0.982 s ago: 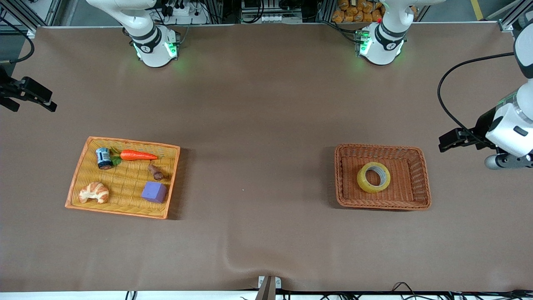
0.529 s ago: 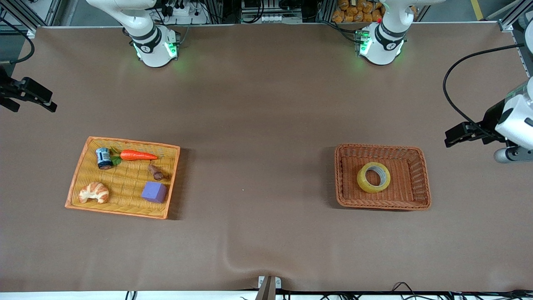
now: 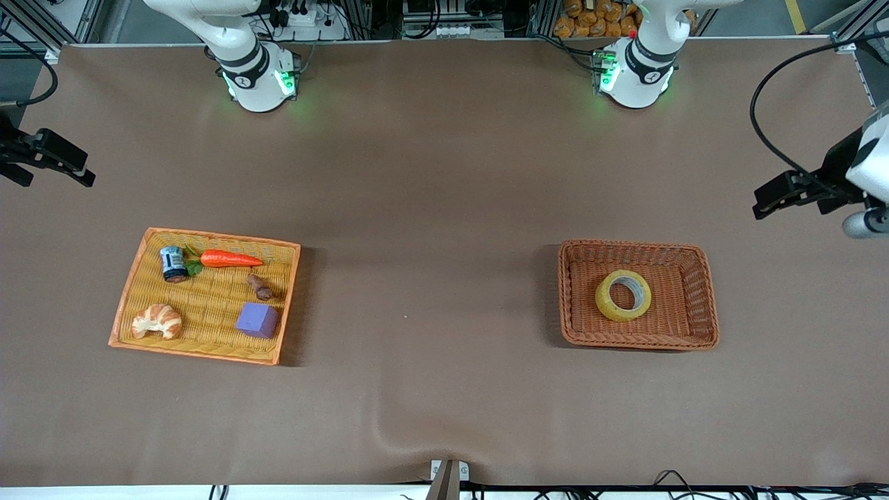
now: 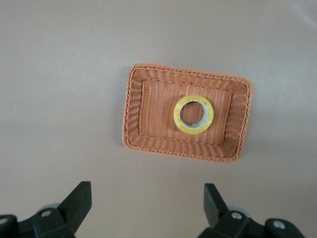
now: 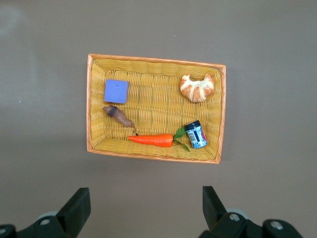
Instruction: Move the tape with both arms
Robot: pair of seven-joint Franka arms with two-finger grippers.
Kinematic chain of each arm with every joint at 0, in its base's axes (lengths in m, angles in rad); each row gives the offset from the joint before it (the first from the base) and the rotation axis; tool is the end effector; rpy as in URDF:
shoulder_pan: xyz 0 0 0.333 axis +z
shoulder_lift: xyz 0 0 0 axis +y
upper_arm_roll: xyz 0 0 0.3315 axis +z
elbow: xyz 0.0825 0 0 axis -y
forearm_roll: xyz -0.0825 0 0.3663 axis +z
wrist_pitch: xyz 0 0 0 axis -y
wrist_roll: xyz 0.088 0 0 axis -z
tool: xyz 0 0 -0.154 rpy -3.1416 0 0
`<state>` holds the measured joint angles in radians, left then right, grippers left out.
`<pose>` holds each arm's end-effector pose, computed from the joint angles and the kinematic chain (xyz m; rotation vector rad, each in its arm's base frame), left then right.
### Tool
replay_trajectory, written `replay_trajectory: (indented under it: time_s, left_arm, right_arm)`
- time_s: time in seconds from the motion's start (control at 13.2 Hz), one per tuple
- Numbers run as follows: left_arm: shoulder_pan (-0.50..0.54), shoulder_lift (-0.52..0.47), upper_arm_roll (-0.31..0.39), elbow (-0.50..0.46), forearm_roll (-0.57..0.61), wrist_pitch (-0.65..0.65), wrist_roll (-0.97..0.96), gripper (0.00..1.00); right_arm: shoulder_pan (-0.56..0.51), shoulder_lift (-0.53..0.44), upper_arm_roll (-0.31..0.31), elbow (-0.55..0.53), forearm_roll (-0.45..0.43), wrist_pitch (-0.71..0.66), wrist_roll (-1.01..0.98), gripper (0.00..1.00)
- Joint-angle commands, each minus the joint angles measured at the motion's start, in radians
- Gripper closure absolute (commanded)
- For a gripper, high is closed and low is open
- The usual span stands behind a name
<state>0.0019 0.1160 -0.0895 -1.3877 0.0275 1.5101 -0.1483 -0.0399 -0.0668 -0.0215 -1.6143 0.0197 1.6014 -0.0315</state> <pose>0.5676 -0.0423 0.6064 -3.1238 -0.0986 -0.0138 0.5198 -0.0293 0.6113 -3.1215 0.0468 -0.0856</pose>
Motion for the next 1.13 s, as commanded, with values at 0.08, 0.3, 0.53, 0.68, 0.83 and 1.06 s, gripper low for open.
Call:
replay_trajectory:
  time_s: [0.08,0.3,0.53,0.68,0.83,1.06]
  left_arm:
    - [0.013,-0.044,-0.003,-0.01,-0.018,-0.039,0.042,0.0]
    - [0.003,-0.071,0.008,-0.019,-0.035,-0.056,0.056,0.0]
    - [-0.084,-0.111,0.097,-0.063,-0.038,-0.085,0.067,0.0]
    - [-0.121,-0.139,0.138,-0.117,-0.044,-0.076,0.082,0.0]
    - [-0.129,-0.183,0.142,-0.18,-0.055,-0.045,0.096,0.0]
    - [-0.138,-0.197,0.149,-0.211,-0.049,-0.041,0.085,0.0]
  right_arm:
    - [-0.011,0.01,0.005,0.034,-0.012,-0.012,0.002,0.0]
    - [-0.009,0.01,0.003,0.034,-0.012,-0.015,0.004,0.0]
    - [-0.009,0.01,0.005,0.037,-0.012,-0.015,0.008,0.0]
    - [-0.009,0.01,0.003,0.037,-0.011,-0.015,0.008,0.0]
    - [-0.009,0.01,0.003,0.037,-0.011,-0.015,0.008,0.0]
    - [-0.009,0.01,0.003,0.037,-0.011,-0.015,0.008,0.0]
